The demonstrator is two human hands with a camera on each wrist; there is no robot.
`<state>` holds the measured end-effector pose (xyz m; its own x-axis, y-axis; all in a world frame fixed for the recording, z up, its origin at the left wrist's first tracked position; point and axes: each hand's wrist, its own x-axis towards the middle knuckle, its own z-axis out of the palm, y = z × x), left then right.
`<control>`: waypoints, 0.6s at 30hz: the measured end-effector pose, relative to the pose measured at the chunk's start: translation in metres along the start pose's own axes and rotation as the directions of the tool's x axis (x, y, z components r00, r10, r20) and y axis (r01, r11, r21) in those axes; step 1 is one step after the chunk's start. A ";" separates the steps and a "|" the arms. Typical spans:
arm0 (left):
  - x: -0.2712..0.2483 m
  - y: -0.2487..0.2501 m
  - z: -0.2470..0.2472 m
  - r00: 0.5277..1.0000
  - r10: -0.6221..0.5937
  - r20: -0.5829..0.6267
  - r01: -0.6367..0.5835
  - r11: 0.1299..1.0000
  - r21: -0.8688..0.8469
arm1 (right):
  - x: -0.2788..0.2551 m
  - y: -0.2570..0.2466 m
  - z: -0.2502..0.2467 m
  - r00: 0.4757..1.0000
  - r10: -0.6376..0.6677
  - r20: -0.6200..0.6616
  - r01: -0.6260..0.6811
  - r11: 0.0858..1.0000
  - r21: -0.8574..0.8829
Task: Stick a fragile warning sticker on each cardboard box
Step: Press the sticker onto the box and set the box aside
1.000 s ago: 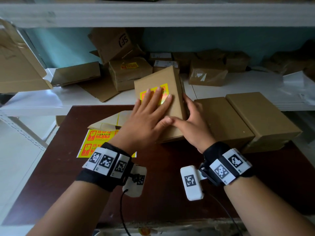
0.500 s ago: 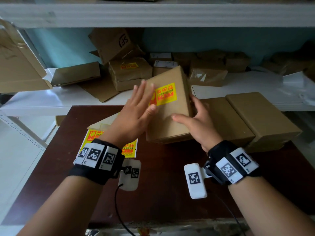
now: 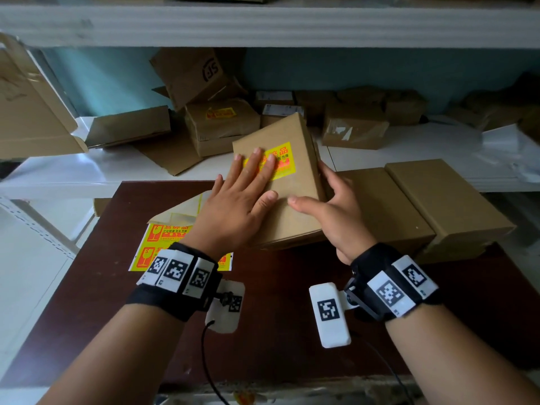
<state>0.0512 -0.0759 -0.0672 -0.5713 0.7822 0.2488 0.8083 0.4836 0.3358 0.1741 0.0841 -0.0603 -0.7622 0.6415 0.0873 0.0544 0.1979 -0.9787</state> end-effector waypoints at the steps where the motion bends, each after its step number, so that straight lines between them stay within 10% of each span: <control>1: 0.000 -0.003 -0.002 1.000 -0.028 -0.005 0.028 1.000 -0.008 | 0.000 -0.001 -0.001 1.000 -0.005 -0.002 0.005 1.000 0.018; 10: -0.002 -0.021 -0.011 0.980 -0.193 0.057 0.196 0.978 -0.064 | 0.001 0.004 0.000 0.999 0.040 0.034 -0.040 0.999 0.003; 18: 0.002 0.000 -0.004 0.998 0.044 0.042 -0.038 0.989 -0.143 | -0.002 0.000 0.005 0.998 0.048 0.047 -0.047 0.999 -0.007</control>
<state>0.0498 -0.0763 -0.0628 -0.5283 0.8187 0.2250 0.8008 0.3925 0.4524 0.1730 0.0790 -0.0618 -0.7884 0.6143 0.0318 0.0951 0.1728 -0.9803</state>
